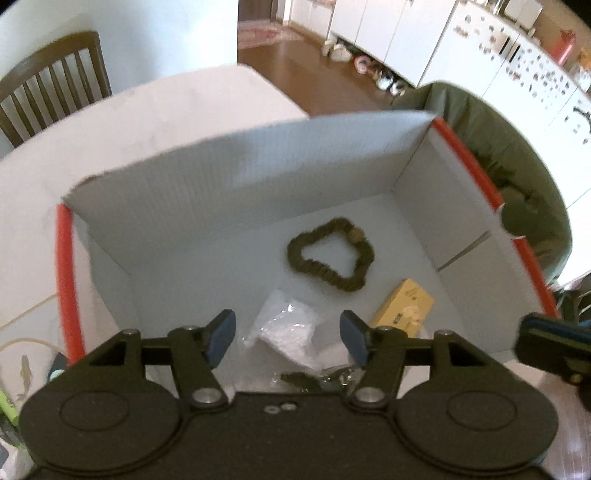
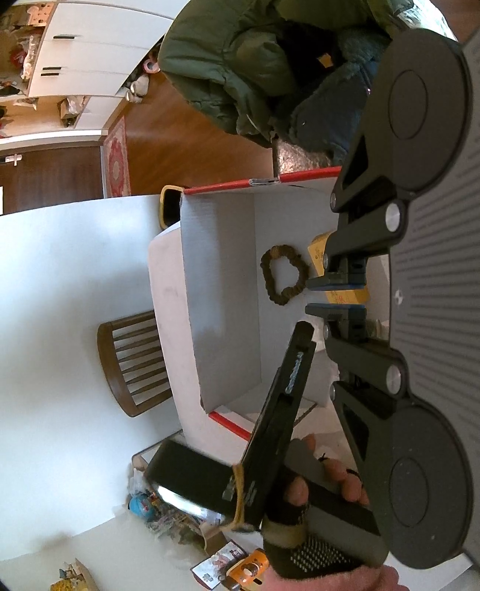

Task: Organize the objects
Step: 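Open the left gripper to drop the bubble wrap while the right gripper releases the dark bag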

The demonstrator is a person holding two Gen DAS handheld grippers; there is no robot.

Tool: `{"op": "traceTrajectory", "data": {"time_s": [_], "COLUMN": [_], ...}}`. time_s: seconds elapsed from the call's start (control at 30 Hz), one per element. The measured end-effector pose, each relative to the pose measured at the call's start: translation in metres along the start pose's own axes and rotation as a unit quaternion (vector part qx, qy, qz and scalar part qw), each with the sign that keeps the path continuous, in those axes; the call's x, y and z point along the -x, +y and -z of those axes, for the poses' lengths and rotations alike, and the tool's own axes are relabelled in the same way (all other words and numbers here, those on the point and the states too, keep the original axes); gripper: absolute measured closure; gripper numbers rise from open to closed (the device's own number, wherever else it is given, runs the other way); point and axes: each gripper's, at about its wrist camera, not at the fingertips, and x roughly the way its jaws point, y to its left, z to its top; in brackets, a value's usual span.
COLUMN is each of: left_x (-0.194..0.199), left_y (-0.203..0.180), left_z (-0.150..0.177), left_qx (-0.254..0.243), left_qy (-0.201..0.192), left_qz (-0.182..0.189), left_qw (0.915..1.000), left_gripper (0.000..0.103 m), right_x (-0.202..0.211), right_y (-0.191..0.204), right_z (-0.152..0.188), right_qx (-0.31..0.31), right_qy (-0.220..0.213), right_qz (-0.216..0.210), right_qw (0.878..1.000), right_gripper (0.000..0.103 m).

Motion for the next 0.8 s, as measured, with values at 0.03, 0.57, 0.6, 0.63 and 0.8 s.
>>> {"op": "traceTrajectory", "data": {"time_s": [0.03, 0.57, 0.6, 0.63, 0.8], "left_x": [0.006, 0.087, 0.089, 0.093, 0.122], "left_y": [-0.001, 0.008, 0.008, 0.010, 0.025], "left_z": [0.002, 0.042, 0.044, 0.047, 0.072], "left_qx": [0.001, 0.010, 0.010, 0.012, 0.014], "left_qy": [-0.008, -0.123, -0.129, -0.135, -0.159], "left_qz": [0.003, 0.009, 0.009, 0.008, 0.002], "left_qw": [1.0000, 0.9923, 0.9916, 0.9908, 0.9871], "left_gripper": [0.041, 0.041, 0.040, 0.040, 0.039], "right_x": [0.001, 0.019, 0.020, 0.022, 0.030], "right_y": [0.001, 0.038, 0.043, 0.047, 0.075], "right_z": [0.000, -0.005, -0.005, -0.004, 0.000], "right_qx": [0.001, 0.015, 0.016, 0.018, 0.034], "right_qy": [-0.001, -0.023, -0.024, -0.026, -0.038], "right_qz": [-0.001, -0.014, -0.015, -0.015, -0.017], "right_qw": [1.000, 1.000, 0.999, 0.999, 0.999], "right_gripper": [0.097, 0.097, 0.097, 0.097, 0.097]}}
